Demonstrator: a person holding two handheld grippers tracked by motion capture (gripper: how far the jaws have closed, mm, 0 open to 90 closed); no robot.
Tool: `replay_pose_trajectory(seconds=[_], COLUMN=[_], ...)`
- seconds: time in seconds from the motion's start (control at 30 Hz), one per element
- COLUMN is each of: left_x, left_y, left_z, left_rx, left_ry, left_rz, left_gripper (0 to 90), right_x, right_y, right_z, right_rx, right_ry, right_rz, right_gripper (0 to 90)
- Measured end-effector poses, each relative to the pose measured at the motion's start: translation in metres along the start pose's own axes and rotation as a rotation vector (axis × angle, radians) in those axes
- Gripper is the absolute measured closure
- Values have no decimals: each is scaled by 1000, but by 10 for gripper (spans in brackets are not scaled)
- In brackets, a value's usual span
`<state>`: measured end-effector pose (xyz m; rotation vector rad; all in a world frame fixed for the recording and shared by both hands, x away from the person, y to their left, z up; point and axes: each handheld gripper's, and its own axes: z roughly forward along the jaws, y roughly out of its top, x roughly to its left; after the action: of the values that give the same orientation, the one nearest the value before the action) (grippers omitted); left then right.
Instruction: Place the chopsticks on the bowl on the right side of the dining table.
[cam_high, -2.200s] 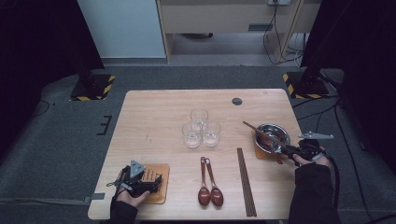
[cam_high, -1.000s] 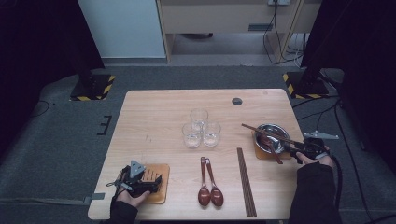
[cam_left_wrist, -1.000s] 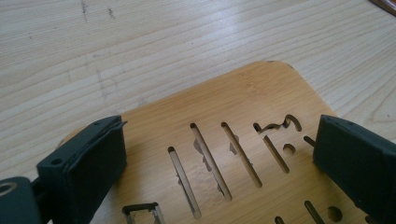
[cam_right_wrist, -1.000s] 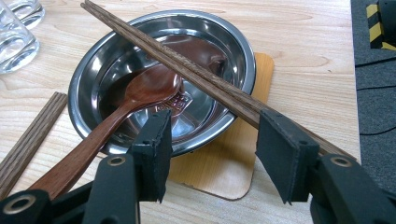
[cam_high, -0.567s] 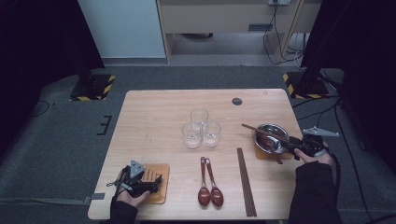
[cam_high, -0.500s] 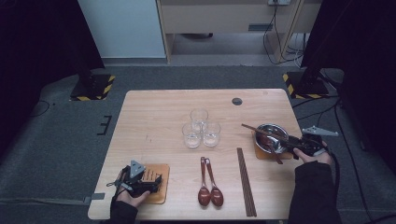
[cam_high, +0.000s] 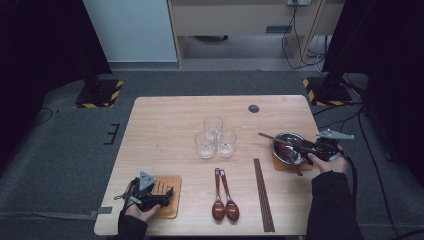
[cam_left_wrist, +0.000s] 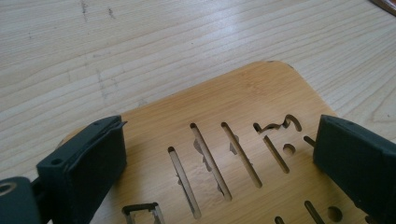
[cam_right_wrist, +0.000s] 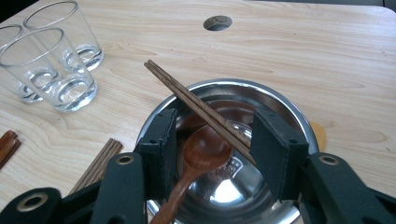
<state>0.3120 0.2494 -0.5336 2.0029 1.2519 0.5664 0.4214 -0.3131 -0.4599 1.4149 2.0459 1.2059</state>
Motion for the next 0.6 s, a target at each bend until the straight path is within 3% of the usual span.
replay_pose_trajectory(seconds=[0.6], left_x=[0], left_y=[0], left_z=[0], left_rx=[0], left_ry=[0], left_rz=[-1], left_gripper=[16], right_x=[1], right_y=[10], right_z=[30], right_rx=[35], right_ry=[37], right_rz=[-11], right_gripper=[488])
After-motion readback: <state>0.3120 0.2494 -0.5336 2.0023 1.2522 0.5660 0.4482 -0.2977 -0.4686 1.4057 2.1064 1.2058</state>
